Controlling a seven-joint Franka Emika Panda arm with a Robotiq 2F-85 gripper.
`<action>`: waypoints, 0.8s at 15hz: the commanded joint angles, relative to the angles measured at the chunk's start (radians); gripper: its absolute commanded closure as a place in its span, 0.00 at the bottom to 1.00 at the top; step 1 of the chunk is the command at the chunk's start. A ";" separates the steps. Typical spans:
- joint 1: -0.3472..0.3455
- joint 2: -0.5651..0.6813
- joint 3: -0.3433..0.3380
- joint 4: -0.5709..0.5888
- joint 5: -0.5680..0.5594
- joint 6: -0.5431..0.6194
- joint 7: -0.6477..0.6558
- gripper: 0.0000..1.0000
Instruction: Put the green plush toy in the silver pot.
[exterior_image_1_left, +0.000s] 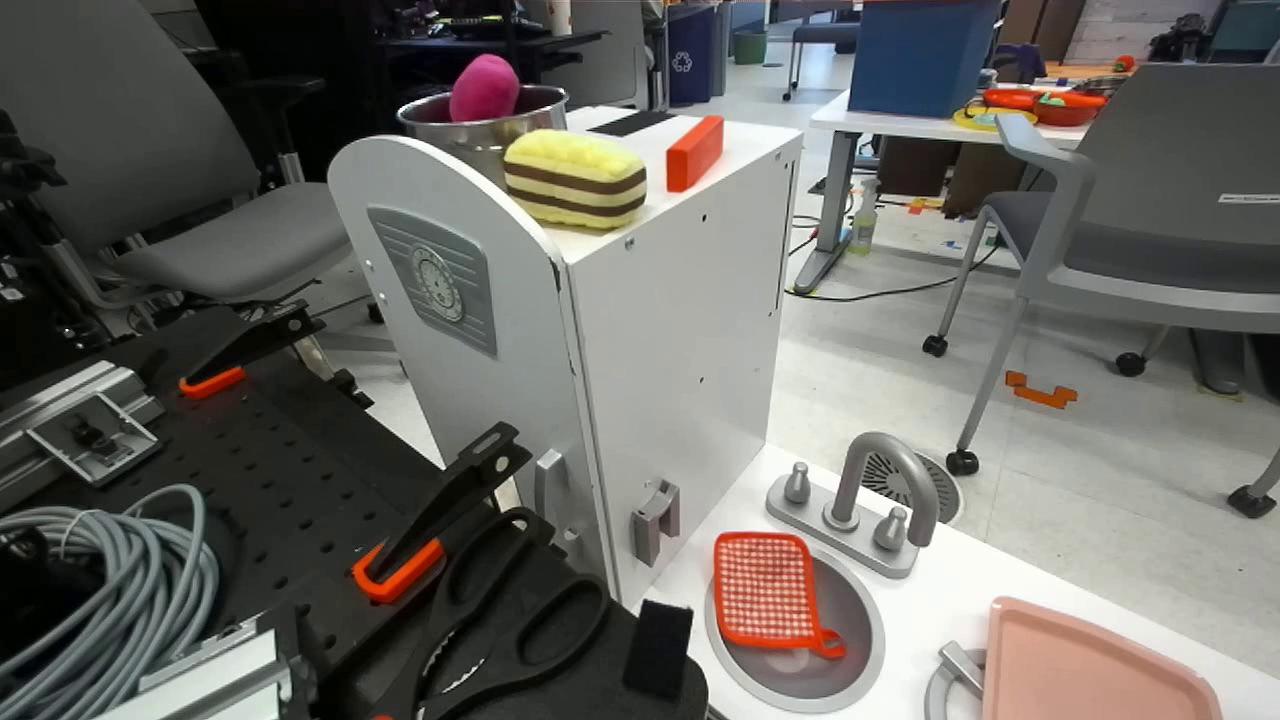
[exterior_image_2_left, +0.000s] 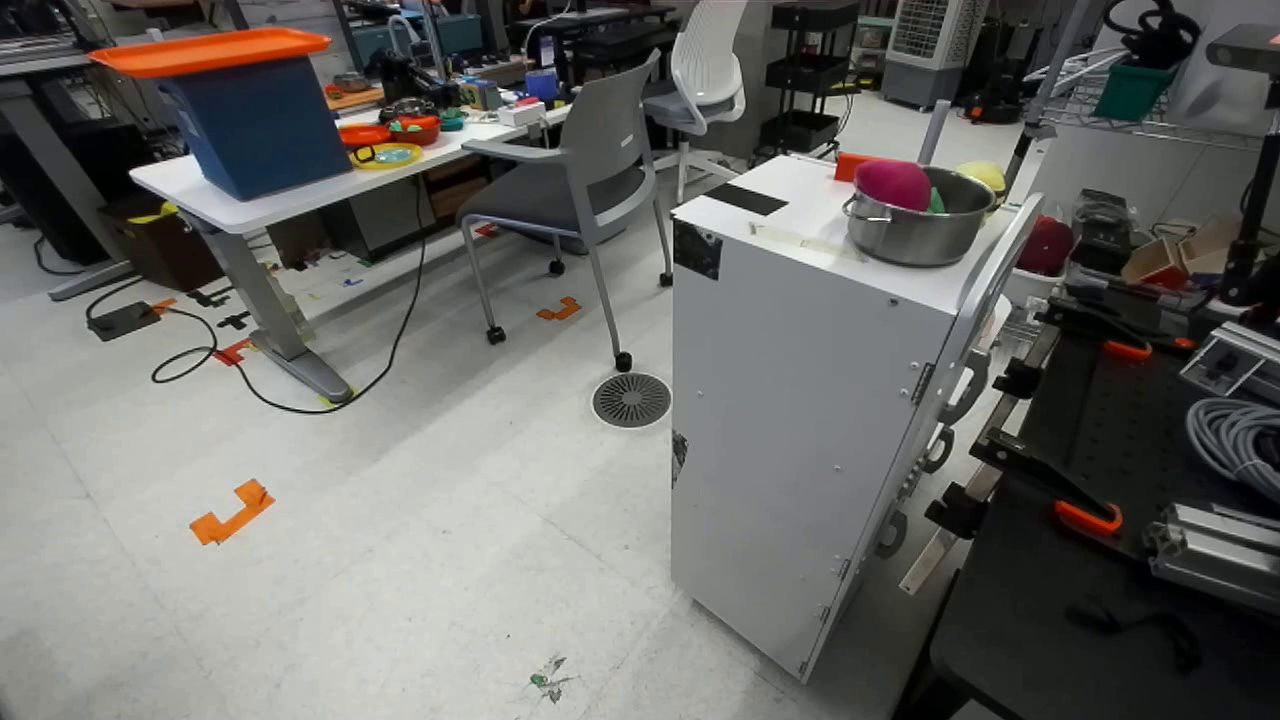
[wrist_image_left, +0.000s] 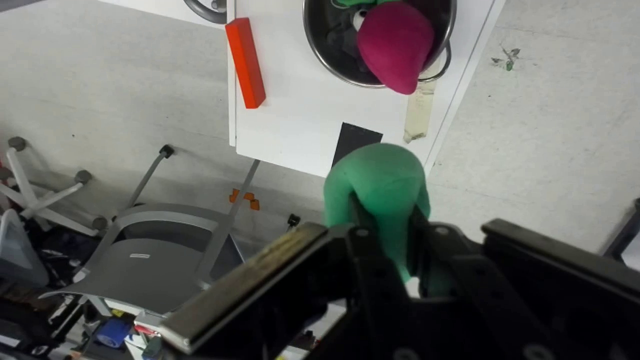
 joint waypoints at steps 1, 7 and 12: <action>-0.012 0.007 0.019 -0.007 0.007 -0.007 0.021 0.96; -0.025 0.080 0.030 0.007 -0.001 -0.025 0.052 0.96; -0.041 0.108 0.037 0.005 -0.114 -0.102 0.166 0.96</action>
